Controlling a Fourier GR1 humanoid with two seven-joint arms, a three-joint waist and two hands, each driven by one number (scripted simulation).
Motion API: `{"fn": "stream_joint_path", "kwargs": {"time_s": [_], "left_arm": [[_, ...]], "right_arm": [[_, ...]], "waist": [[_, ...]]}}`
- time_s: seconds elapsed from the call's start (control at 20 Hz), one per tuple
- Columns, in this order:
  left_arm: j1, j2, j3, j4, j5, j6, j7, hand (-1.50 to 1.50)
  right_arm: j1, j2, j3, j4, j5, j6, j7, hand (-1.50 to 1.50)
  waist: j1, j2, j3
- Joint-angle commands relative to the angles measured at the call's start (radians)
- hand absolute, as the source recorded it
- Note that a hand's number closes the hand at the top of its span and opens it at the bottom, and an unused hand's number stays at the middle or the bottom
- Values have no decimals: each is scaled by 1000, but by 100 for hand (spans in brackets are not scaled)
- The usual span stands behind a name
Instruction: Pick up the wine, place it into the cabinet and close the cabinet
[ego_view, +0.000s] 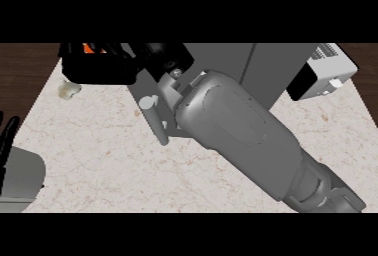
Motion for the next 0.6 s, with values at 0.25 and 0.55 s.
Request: {"fn": "stream_joint_path", "kwargs": {"time_s": [0.25,0.55], "left_arm": [[13,-54,-43,8,-61,4,-31,-150],[-41,-33,-18,-7,-34,14,20,-150]], "right_arm": [[48,-103,-61,180,53,47,-130,150],[19,-116,-71,220,70,67,-160,150]], "waist": [[-4,32,3],[0,35,3]]}}
